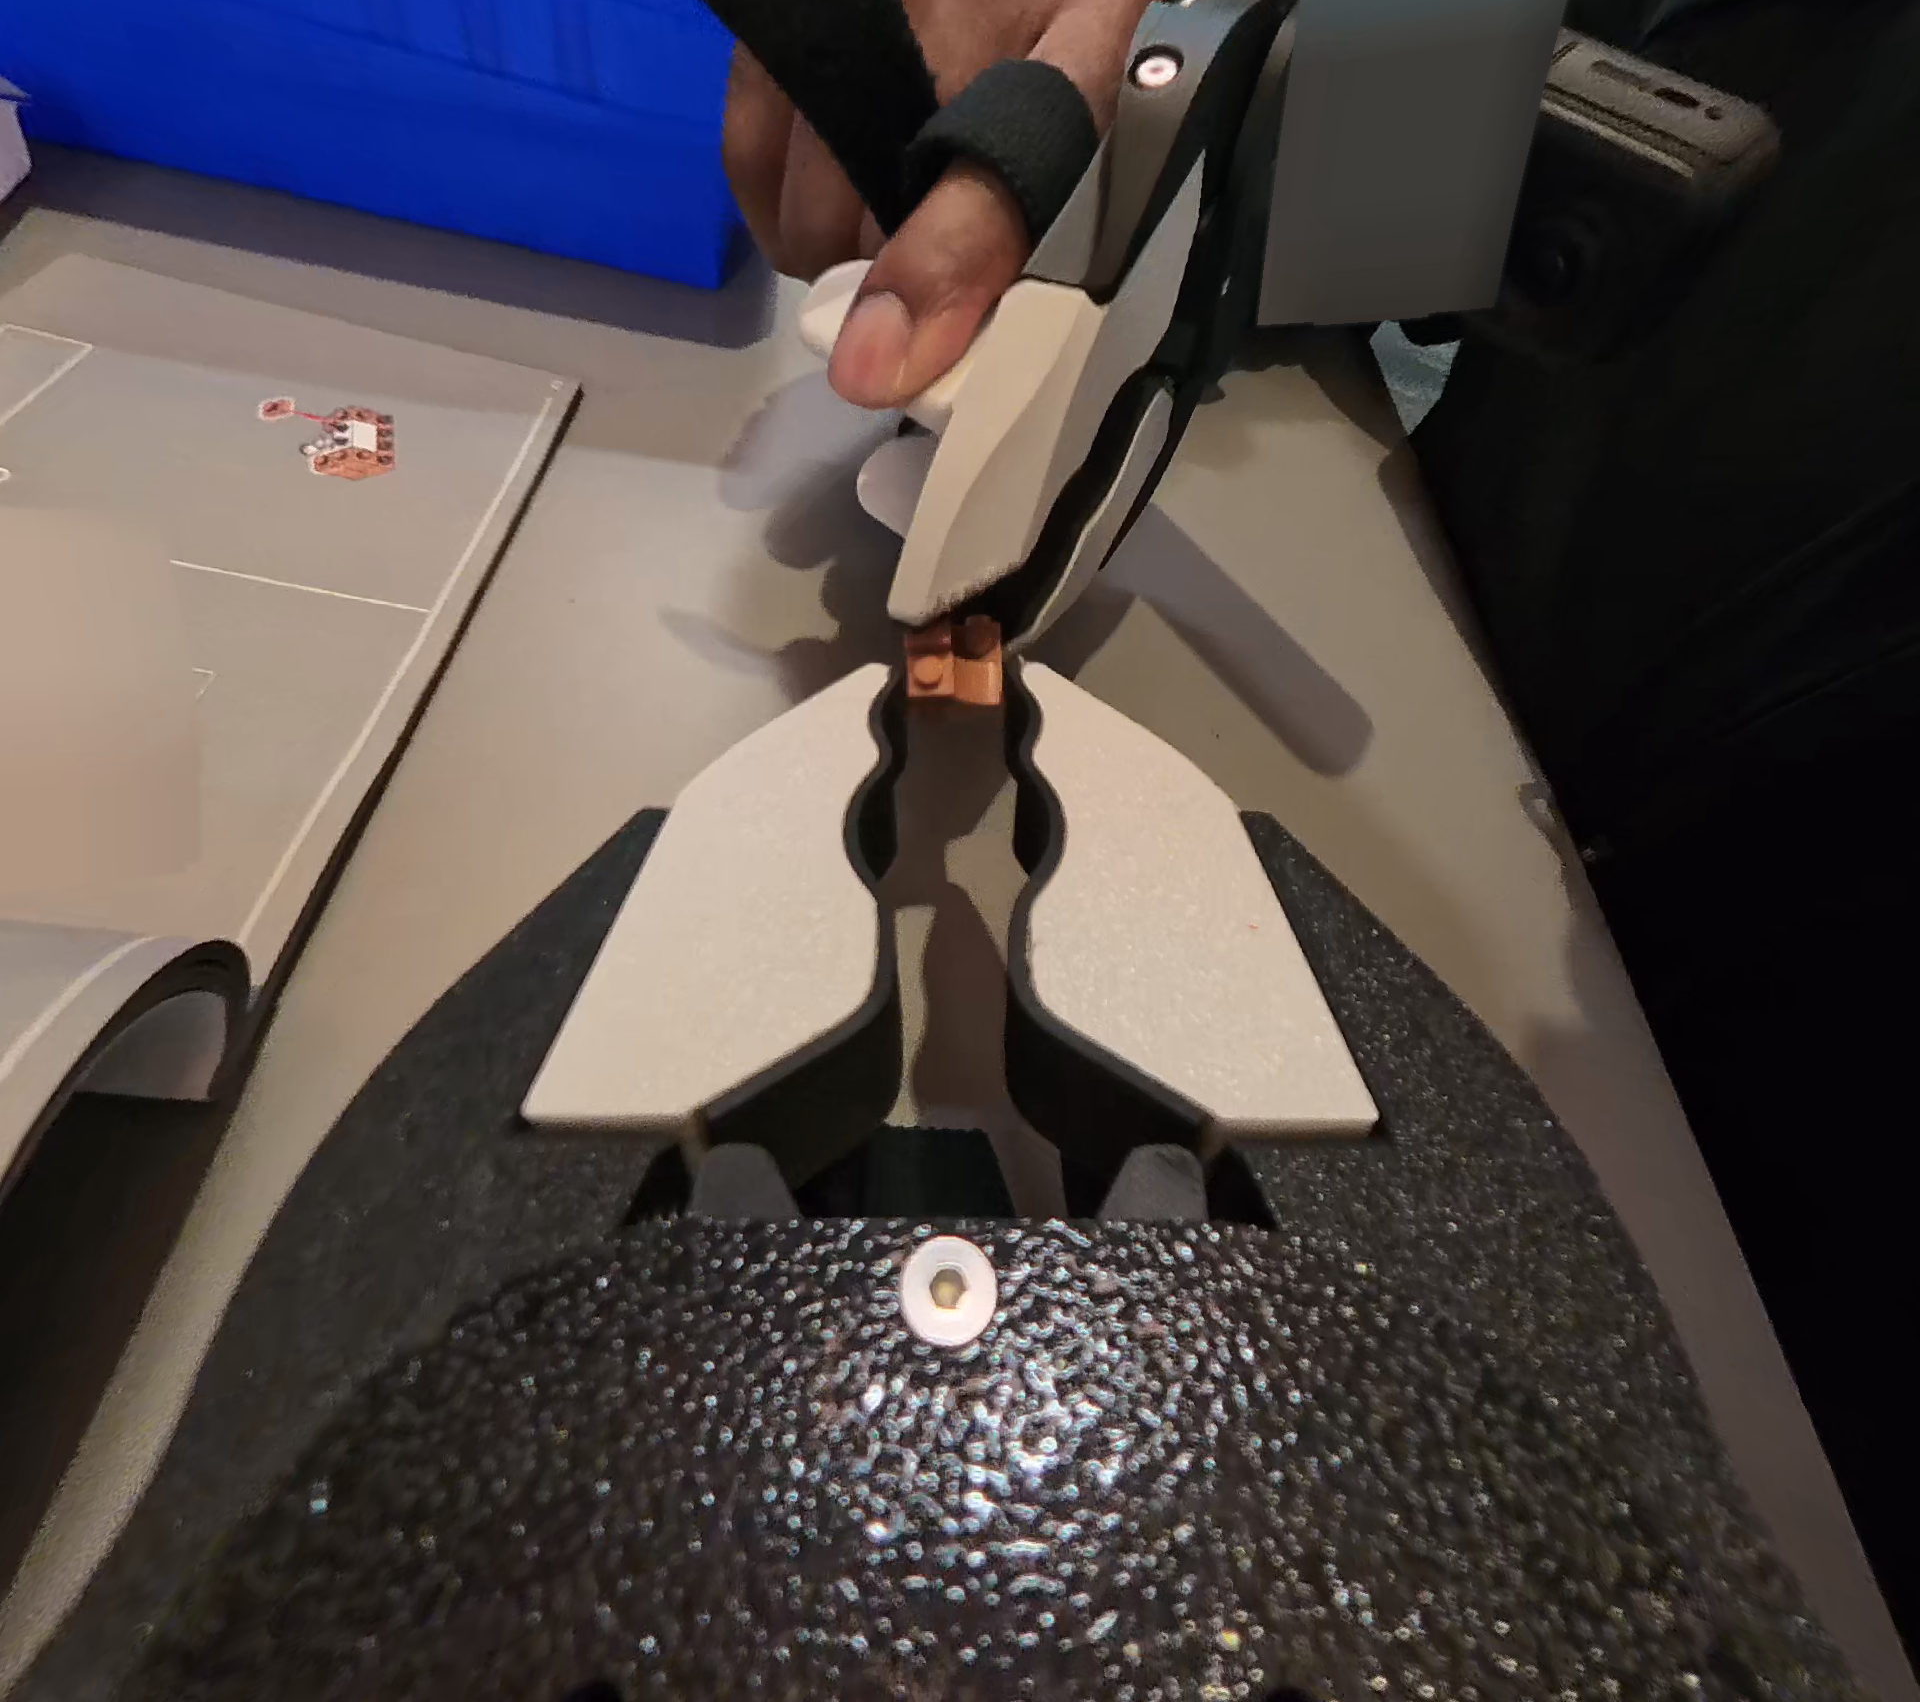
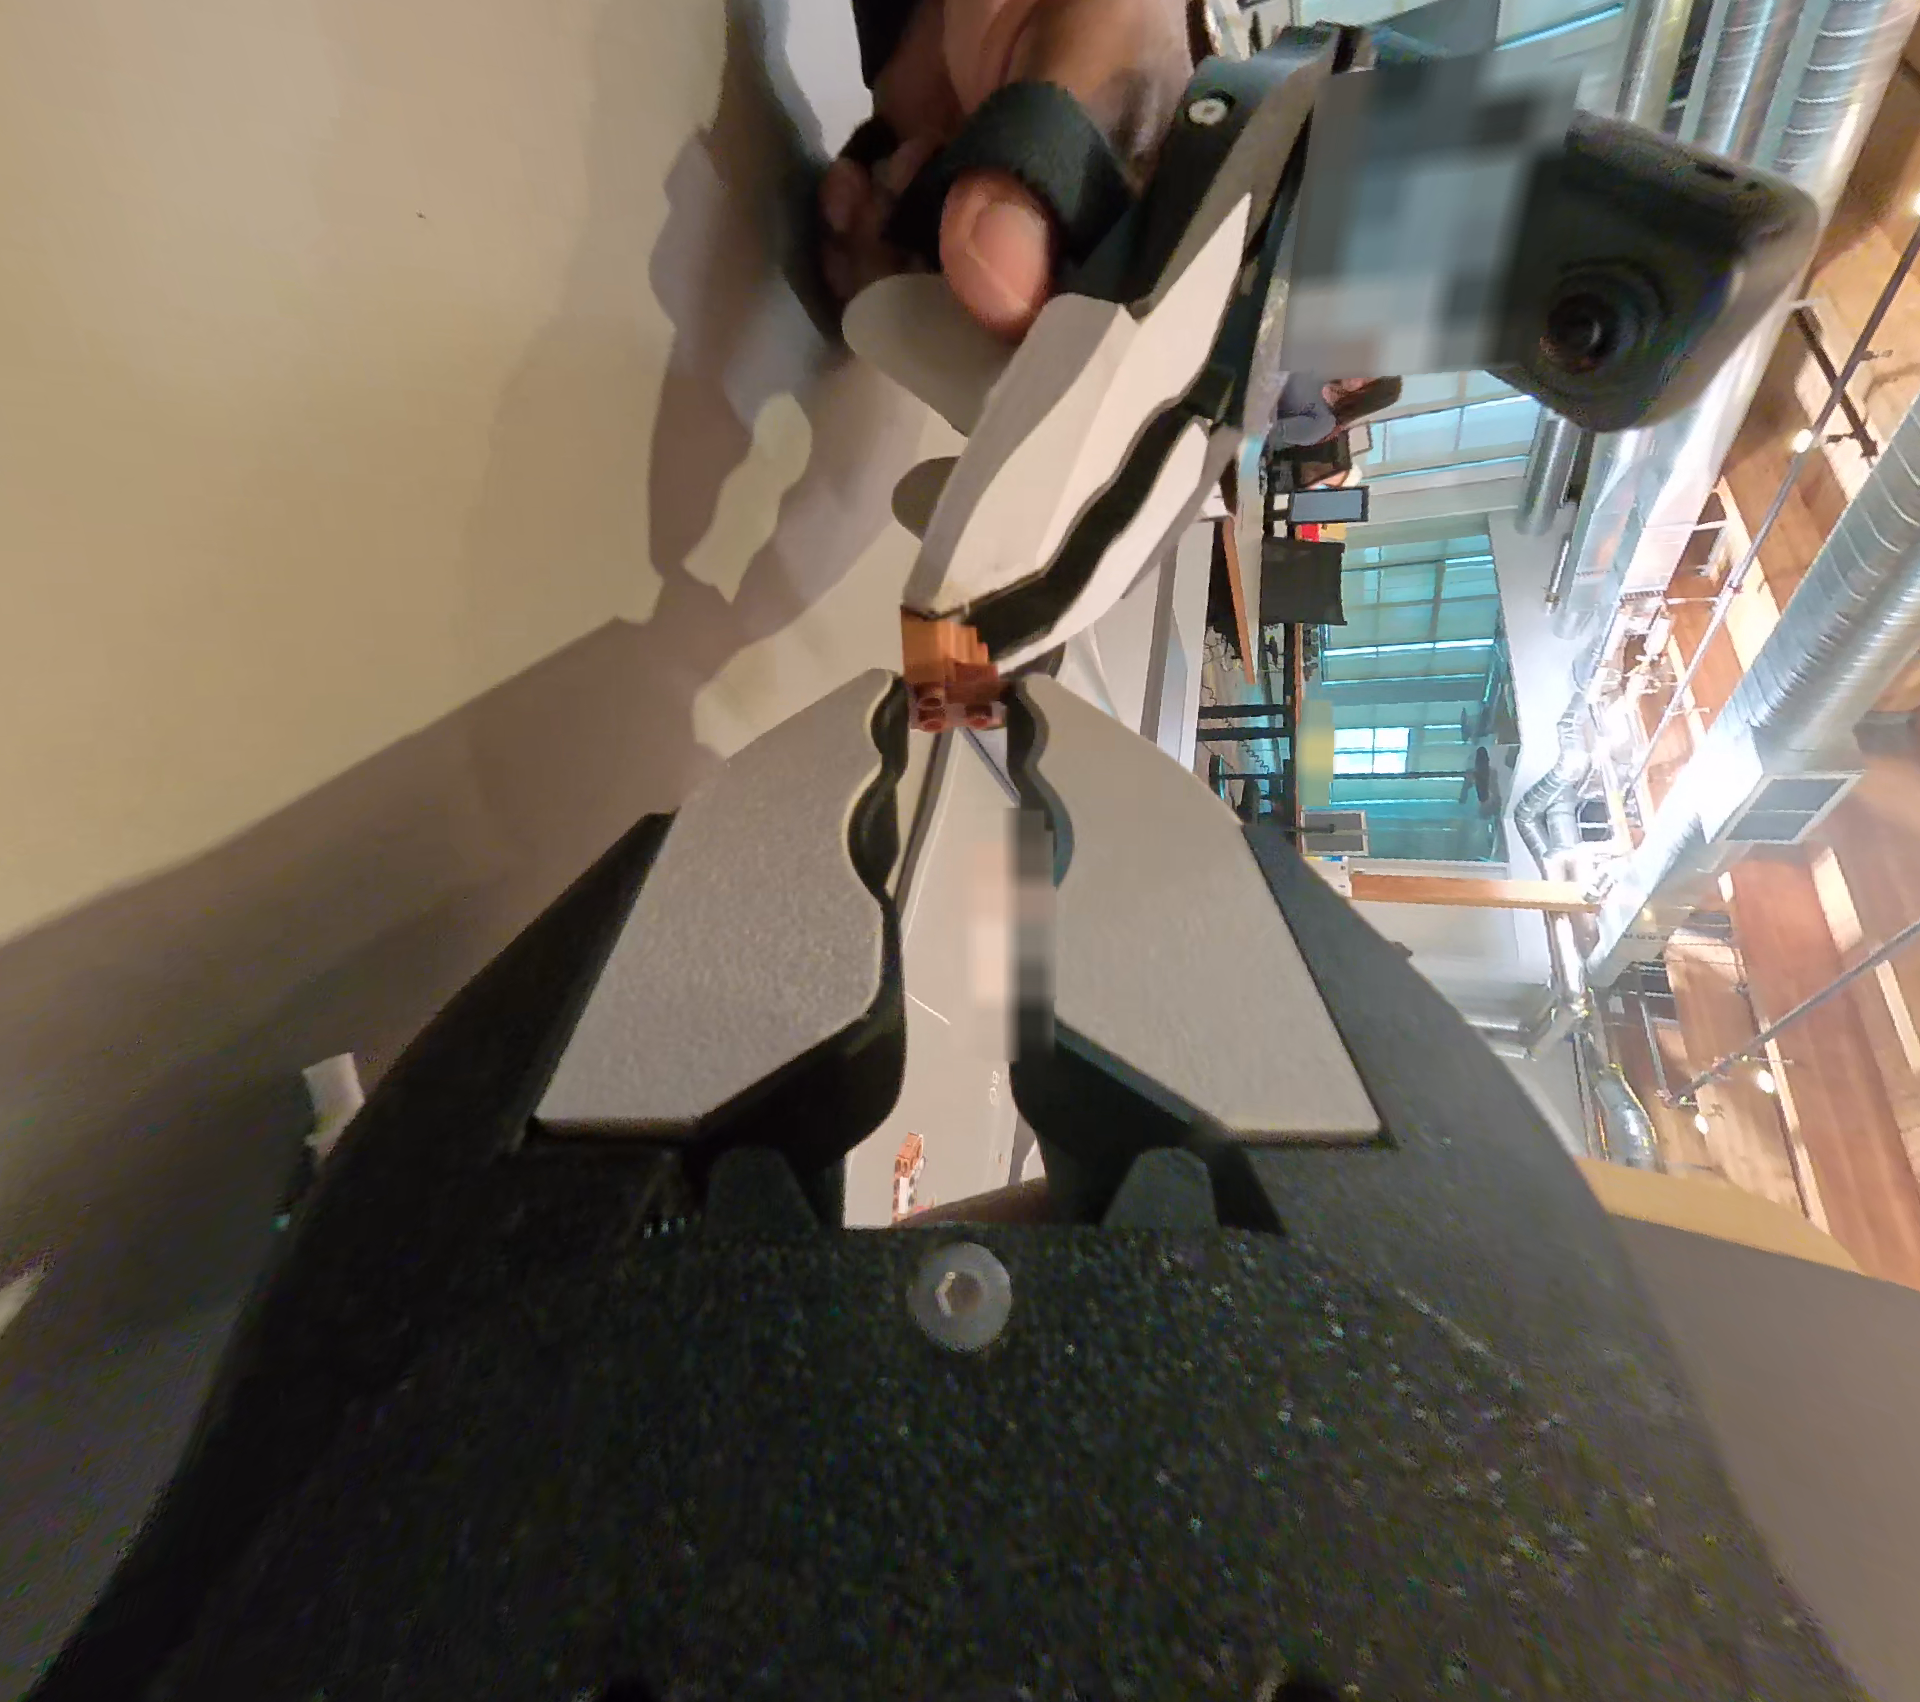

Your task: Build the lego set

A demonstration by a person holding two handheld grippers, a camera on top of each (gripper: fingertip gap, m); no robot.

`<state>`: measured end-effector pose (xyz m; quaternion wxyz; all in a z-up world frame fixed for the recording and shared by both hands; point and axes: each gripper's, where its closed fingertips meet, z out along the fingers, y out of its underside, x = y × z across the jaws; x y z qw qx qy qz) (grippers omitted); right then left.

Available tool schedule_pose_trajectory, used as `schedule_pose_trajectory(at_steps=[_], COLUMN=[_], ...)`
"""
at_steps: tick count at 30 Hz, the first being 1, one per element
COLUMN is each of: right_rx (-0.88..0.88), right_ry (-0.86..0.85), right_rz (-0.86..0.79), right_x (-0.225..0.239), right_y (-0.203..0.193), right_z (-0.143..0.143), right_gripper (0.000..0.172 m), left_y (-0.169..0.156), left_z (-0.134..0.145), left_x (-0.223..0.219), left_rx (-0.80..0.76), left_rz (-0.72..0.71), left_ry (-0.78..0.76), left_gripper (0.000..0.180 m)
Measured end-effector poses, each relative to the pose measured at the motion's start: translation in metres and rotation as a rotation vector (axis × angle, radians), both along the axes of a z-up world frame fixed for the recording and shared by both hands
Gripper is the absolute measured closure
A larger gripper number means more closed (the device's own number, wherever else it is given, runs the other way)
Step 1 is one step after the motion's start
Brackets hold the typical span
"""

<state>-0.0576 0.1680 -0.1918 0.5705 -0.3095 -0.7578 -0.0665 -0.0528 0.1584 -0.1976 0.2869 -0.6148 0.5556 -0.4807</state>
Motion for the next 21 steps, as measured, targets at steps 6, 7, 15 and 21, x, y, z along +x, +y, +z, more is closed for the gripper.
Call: schedule_pose_trajectory(at_steps=[6, 7, 15, 21], right_rx=[-0.009, -0.006, -0.059, -0.108], right_ry=[0.082, 0.084, 0.099, 0.095], right_rz=[-0.030, -0.033, -0.038, -0.038], right_x=[0.0013, 0.0009, -0.0022, -0.0028], right_y=[0.0069, 0.0073, 0.0054, 0.0038], right_z=[0.0115, 0.0112, 0.0104, 0.0094], right_gripper=[0.154, 0.154, 0.154, 0.154], left_y=[0.0028, 0.0025, 0.0039, 0.0024], left_z=[-0.0032, -0.0018, 0.0059, 0.0052], left_x=[-0.0002, 0.0006, 0.0023, 0.0022], left_rx=[-0.024, -0.027, -0.050, -0.049], left_rz=[0.015, 0.016, 0.031, 0.020], left_ry=[0.021, 0.013, -0.041, -0.036], left_gripper=[0.157, 0.157, 0.163, 0.163])
